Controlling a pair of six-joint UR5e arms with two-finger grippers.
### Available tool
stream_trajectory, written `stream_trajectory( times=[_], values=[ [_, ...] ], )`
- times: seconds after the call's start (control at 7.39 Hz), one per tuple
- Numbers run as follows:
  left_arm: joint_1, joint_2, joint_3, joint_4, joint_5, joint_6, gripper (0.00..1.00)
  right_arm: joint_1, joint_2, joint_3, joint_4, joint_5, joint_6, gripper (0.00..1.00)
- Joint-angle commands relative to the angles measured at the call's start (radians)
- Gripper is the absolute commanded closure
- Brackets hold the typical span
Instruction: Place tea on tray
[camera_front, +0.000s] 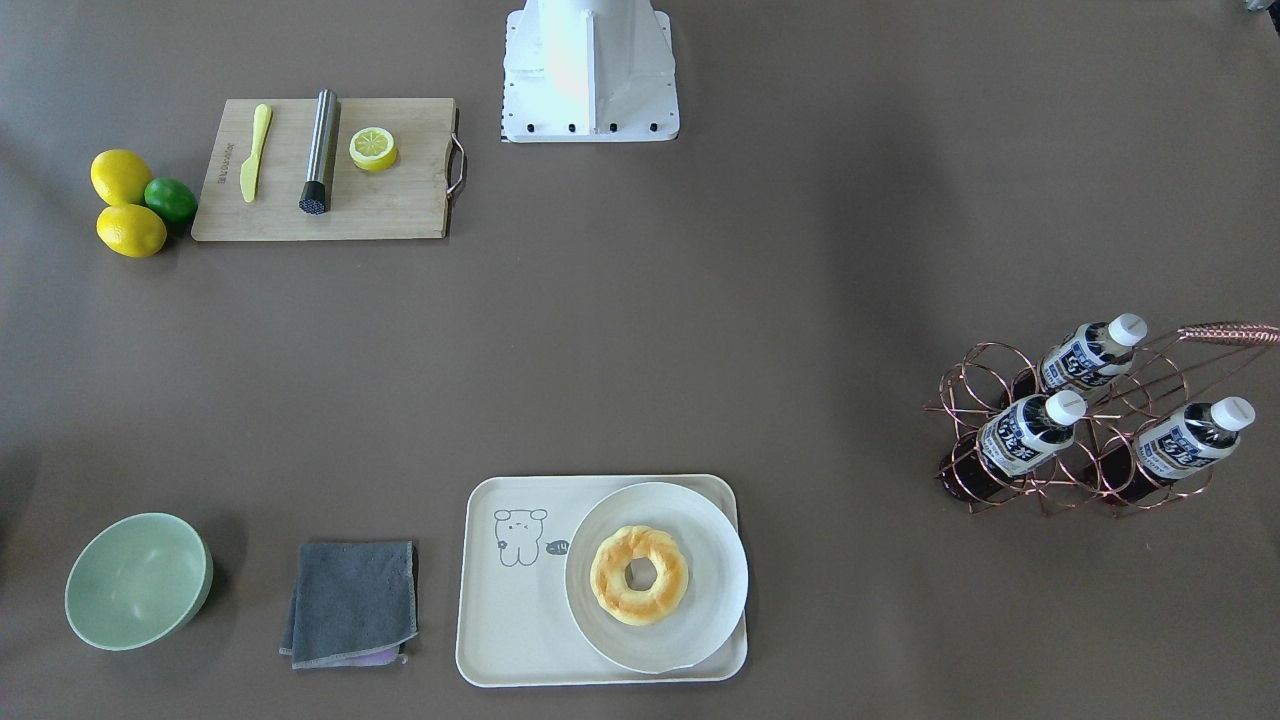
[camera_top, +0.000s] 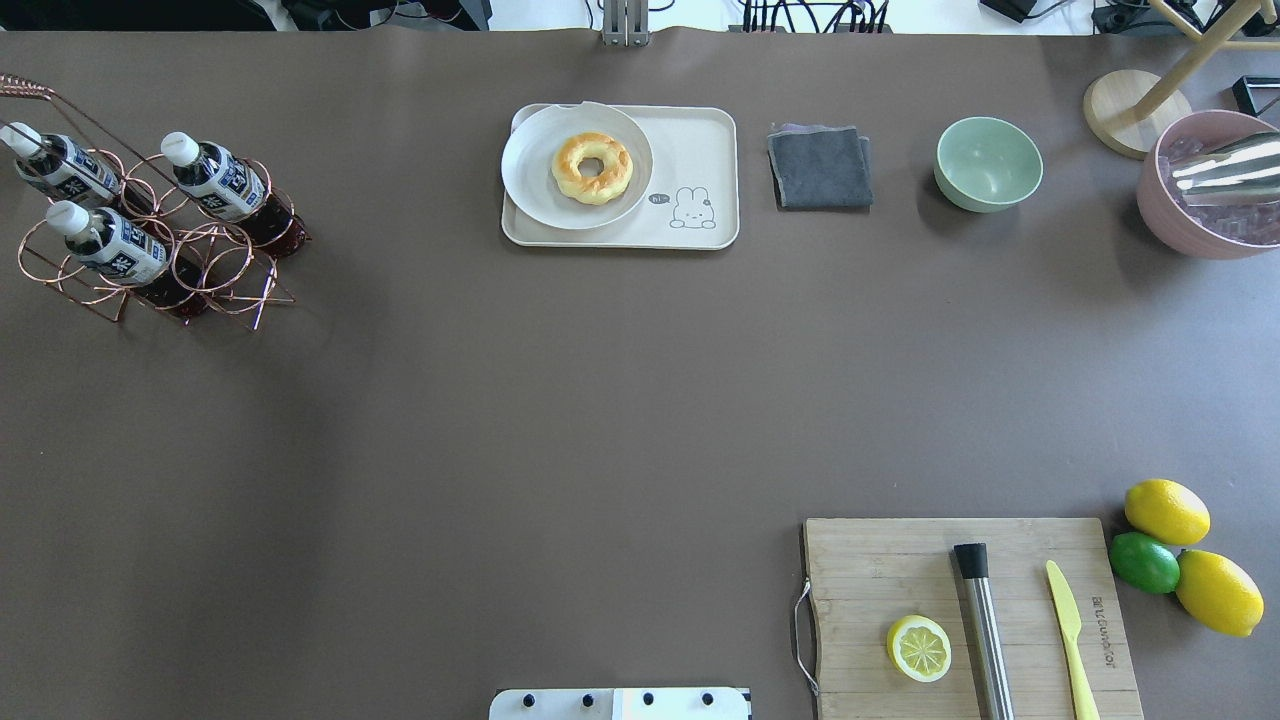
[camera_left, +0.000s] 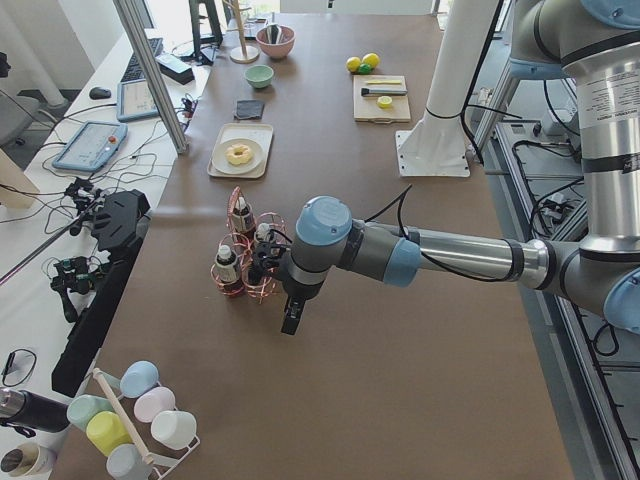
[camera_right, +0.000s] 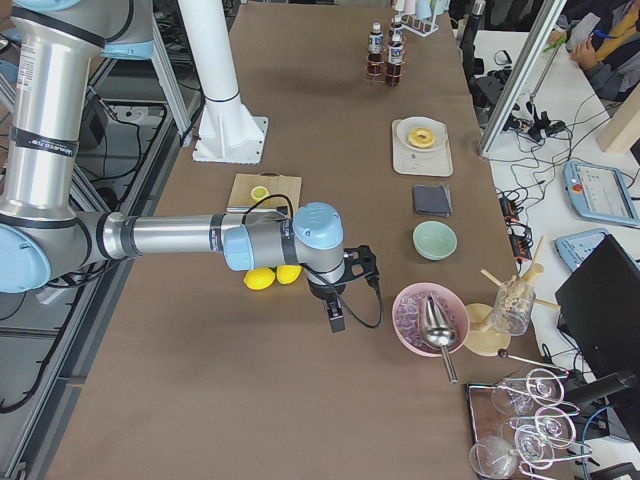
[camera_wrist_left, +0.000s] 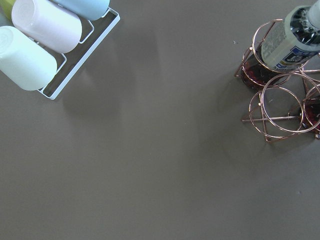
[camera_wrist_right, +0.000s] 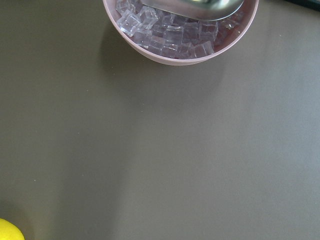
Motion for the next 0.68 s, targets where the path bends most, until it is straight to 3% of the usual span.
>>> stream_trajectory(
  times=[0.0, 0.54],
  values=[
    [0.008, 0.003, 0.001, -0.017, 0.007, -0.008, 0.03, -0.004, 0.0, 0.005, 0.001, 0.001, 0.008, 0.0],
    [0.011, 0.017, 0.001, -0.043, 0.001, -0.011, 0.03, -0.007, 0.0, 0.004, 0.005, 0.002, 0.009, 0.0]
  ],
)
